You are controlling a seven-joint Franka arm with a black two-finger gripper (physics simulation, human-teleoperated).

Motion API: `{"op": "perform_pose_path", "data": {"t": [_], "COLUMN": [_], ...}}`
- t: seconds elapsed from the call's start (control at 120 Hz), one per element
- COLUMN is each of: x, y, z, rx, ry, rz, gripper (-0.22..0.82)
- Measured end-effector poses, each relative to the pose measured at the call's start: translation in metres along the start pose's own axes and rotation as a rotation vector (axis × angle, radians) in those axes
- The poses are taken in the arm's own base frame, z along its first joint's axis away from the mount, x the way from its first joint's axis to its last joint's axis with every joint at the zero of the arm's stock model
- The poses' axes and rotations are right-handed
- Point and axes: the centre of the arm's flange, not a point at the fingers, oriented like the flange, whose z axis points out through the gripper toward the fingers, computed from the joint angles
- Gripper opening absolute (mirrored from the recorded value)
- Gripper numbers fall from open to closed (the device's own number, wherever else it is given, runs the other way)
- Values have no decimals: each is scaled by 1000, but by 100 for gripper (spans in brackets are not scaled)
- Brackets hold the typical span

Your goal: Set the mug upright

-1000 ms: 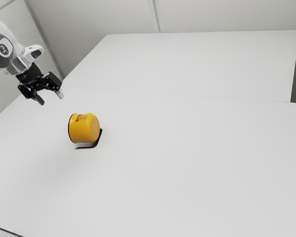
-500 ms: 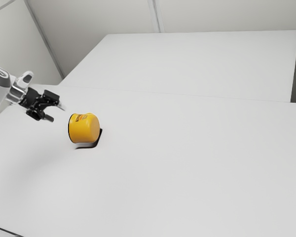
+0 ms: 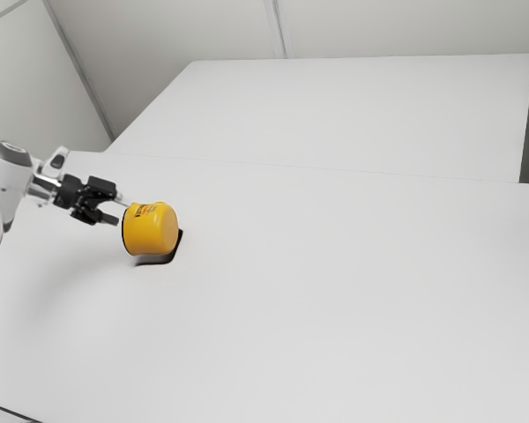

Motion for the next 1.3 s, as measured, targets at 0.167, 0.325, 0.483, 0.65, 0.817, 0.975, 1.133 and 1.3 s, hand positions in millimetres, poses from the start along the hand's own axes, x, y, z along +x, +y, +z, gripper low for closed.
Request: {"op": "perform_pose_path", "data": {"t": [0.167,0.325,0.483,0.65,0.817,0.975,1.133,1.3], "x": [-3,-5,-7,-10,-15,-20,-23,-23], "y": [-7,-8,-5,-3,-6,-9,-9,-9], "z": [16,28,34,38,39,40,42,42], "rx": [-97,-170,-226,-267,-292,-314,-328,-330], "ry": [8,9,13,13,14,17,17,20], "rz": [33,67,102,128,143,150,158,173], "gripper": [60,60,55,39,25,11,-5,-12]}}
